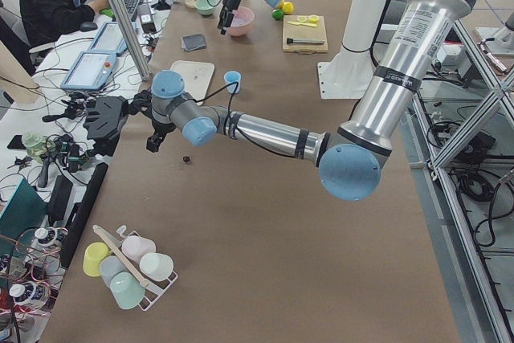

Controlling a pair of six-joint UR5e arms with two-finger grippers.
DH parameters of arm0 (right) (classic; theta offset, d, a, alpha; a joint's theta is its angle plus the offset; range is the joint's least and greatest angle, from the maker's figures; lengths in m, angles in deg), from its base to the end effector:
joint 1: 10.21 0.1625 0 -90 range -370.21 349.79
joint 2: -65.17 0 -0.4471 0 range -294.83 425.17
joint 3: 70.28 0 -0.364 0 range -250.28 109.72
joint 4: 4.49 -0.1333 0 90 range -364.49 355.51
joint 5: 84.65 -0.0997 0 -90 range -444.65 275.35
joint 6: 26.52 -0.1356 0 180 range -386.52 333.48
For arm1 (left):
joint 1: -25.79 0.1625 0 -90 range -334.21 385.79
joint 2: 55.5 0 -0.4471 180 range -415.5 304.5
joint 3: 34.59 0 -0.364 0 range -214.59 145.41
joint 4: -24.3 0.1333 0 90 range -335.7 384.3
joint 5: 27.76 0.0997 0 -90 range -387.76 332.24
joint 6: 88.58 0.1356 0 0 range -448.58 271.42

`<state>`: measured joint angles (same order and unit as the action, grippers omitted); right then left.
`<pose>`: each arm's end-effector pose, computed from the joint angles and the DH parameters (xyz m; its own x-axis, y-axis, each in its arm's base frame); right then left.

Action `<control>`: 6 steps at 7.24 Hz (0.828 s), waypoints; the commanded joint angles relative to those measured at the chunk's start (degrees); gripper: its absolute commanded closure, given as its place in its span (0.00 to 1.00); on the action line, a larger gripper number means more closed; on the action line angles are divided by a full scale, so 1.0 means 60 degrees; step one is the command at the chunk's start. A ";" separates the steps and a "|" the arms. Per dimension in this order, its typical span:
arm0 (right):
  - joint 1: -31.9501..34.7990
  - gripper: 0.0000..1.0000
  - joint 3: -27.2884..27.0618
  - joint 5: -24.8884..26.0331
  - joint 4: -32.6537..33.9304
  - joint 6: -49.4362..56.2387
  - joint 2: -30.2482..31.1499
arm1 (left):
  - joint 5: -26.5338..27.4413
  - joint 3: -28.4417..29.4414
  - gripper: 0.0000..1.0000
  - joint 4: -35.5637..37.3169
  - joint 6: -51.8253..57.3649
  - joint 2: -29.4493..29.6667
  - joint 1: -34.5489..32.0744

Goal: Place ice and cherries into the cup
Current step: 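Withdraw the right gripper to rest while the left arm reaches toward the cherry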

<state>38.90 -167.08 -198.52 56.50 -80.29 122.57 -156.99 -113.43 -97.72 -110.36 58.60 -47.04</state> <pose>-0.3820 -0.5610 0.2610 0.4573 -0.2975 0.8381 -0.2166 0.8767 0.4295 0.1559 -0.6657 0.4930 0.6423 0.3580 -0.6778 0.0317 0.8711 0.4901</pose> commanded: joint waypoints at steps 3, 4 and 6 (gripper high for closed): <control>0.3161 0.00 -0.1004 -0.2742 0.0278 0.2553 0.2967 | 0.0283 0.0483 0.03 -0.0083 -0.0427 0.0539 0.0784; 0.3877 0.00 -0.0903 -0.3152 0.0336 0.3415 0.3538 | 0.0342 0.0803 0.03 -0.0083 -0.0441 0.0728 0.0974; 0.4089 0.00 -0.0581 -0.2749 0.1138 0.4941 0.3880 | 0.1303 0.1375 0.03 -0.0054 -0.0456 0.0963 0.1326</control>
<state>62.13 -171.65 -215.92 60.61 -55.98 144.51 -152.72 -107.02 -98.17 -113.02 63.58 -40.40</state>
